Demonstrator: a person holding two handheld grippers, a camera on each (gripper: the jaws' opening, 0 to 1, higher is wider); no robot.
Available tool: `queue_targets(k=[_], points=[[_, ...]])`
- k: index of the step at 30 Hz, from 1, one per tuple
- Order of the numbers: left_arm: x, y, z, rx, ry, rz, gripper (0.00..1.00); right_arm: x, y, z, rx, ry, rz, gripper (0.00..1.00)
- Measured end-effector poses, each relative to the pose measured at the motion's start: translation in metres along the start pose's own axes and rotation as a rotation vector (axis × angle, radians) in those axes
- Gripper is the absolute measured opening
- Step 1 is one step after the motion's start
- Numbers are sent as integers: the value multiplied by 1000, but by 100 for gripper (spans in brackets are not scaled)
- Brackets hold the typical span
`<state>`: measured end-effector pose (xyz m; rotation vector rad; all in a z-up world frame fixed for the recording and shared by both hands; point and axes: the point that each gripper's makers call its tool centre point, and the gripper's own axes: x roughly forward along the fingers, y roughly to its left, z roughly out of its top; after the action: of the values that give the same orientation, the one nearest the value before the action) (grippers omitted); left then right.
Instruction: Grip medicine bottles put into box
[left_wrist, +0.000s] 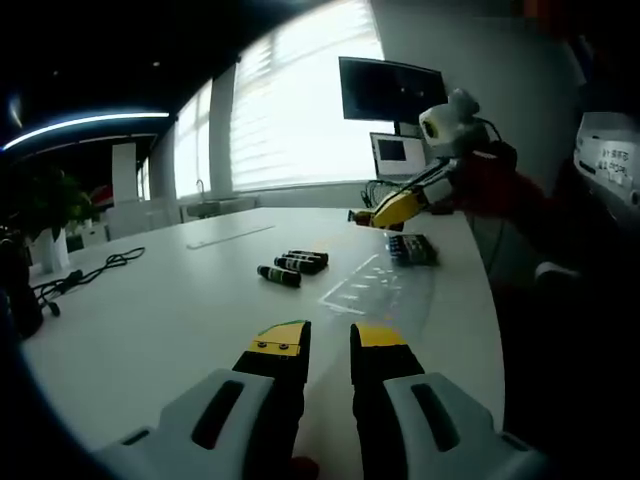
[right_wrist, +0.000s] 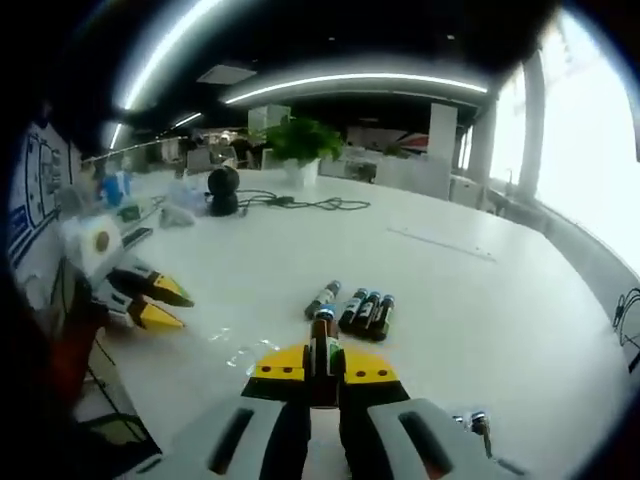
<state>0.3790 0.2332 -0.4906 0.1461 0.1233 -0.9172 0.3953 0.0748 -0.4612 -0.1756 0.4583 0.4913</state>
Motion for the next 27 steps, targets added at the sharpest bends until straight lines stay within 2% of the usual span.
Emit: queue_targets(k=[4,13,18,27], points=[[0,0,0,-1,0,2,10,-3,3,-6,29,4,-3,6],[0,-1,0,1,0,2,10,-12,9,-20,18,34,-56,6],[-1,-1,0,-1,-3,-1,10,-9,8,-33,6,87,-111,6],[0,-2,1,1,-5,-3,10,-5,9,-38,42,108,-171,6]])
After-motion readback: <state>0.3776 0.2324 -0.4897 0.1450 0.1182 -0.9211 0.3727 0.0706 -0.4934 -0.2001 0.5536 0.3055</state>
